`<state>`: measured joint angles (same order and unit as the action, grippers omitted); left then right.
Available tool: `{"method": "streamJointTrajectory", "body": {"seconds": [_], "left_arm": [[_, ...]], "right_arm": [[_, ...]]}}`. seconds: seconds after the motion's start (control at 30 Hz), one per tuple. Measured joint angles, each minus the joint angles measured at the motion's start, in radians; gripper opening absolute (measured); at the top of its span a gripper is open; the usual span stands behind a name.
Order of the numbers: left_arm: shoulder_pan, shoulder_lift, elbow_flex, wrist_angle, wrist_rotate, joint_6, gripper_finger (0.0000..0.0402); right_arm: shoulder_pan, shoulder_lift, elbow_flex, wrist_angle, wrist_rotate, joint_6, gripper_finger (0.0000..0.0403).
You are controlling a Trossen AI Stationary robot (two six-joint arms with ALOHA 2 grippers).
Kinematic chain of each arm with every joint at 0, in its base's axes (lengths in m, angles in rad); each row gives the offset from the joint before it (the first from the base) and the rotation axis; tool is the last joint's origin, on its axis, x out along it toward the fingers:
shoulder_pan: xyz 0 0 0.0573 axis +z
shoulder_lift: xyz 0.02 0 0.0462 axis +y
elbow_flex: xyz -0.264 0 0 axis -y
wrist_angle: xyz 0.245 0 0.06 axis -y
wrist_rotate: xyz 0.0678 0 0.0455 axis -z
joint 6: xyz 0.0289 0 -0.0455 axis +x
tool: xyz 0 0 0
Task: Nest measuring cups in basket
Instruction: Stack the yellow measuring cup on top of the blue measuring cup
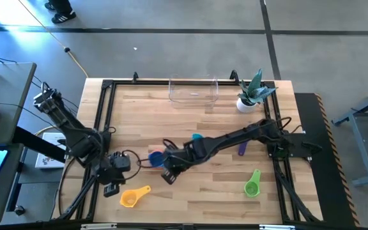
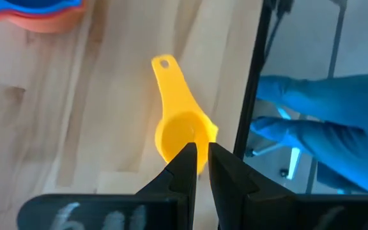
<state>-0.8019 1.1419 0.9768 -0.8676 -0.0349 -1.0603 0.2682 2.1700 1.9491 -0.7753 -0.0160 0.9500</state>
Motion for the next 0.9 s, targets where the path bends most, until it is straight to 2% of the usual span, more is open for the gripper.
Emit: {"method": "streamJointTrajectory", "body": {"seconds": [0.17,0.43,0.9], "left_arm": [[-0.048,0.000,0.000,0.002,0.000,-0.002,0.0041],[-0.094,0.022,0.000,0.004,-0.028,-0.027,0.0081],[-0.159,0.243,0.000,0.117,-0.030,-0.001,0.0081]], "right_arm": [[0.045,0.000,0.000,0.009,0.055,0.099,0.0057],[0.110,0.000,0.000,0.007,0.127,0.203,0.0057],[0.154,-0.040,0.000,-0.026,0.104,0.219,0.0057]]}}
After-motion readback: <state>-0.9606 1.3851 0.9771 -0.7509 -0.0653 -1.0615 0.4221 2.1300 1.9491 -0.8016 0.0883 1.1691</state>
